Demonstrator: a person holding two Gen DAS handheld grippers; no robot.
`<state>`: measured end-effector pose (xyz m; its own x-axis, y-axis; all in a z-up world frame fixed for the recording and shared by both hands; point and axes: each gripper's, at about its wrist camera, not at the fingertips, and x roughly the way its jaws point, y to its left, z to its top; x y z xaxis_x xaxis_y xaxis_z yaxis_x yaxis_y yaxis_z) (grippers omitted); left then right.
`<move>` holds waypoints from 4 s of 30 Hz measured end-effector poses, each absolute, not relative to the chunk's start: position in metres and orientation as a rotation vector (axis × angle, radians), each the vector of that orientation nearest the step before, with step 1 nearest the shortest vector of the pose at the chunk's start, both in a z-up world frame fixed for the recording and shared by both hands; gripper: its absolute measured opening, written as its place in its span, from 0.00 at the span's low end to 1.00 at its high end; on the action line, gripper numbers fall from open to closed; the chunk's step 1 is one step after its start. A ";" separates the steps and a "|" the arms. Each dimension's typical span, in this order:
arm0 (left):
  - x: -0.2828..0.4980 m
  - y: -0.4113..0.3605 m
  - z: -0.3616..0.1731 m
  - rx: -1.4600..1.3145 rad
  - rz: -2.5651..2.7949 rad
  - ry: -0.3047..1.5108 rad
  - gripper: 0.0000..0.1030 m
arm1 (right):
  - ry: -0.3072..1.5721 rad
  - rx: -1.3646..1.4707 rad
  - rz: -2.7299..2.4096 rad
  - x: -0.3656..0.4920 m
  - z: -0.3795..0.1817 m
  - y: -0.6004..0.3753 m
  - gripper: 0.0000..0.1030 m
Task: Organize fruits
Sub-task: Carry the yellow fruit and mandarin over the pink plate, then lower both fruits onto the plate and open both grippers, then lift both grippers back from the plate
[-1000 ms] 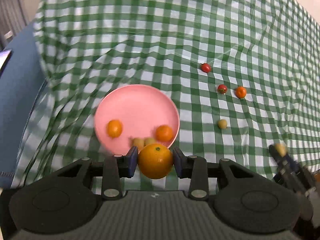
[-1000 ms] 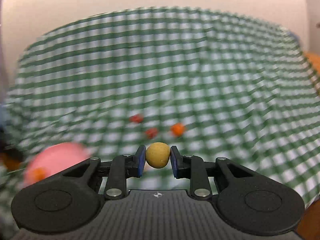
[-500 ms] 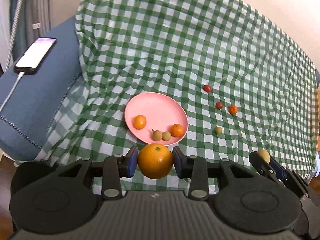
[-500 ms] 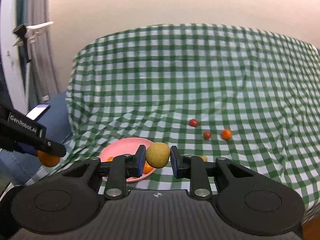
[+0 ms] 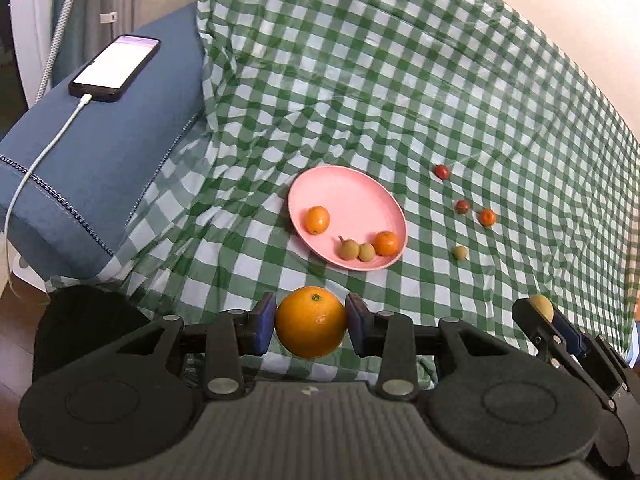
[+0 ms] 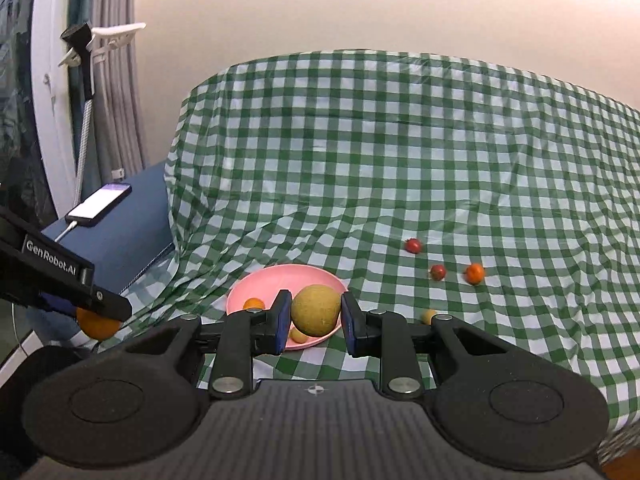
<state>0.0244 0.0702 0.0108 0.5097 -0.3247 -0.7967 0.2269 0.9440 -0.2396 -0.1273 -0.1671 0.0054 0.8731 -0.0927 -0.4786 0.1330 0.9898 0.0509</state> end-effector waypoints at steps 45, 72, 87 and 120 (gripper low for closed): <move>0.240 -0.056 -0.113 0.106 -0.347 1.165 0.40 | 0.754 0.055 -0.046 0.095 -0.120 -0.188 0.27; 0.166 -0.005 -0.067 0.266 -0.178 1.094 1.00 | 0.726 0.130 -0.101 -0.004 -0.059 -0.170 0.99; 0.050 0.006 -0.040 0.280 -0.224 1.027 1.00 | 0.622 0.090 -0.134 -0.083 -0.015 -0.160 0.99; 0.020 0.011 -0.023 0.280 -0.223 0.969 1.00 | 0.581 0.121 -0.133 -0.109 -0.003 -0.159 0.99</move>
<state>0.0199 0.0113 -0.0234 0.5479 -0.0616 -0.8343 0.3098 0.9413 0.1340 -0.1087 -0.1586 -0.0034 0.8276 -0.0904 -0.5540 0.1587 0.9844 0.0765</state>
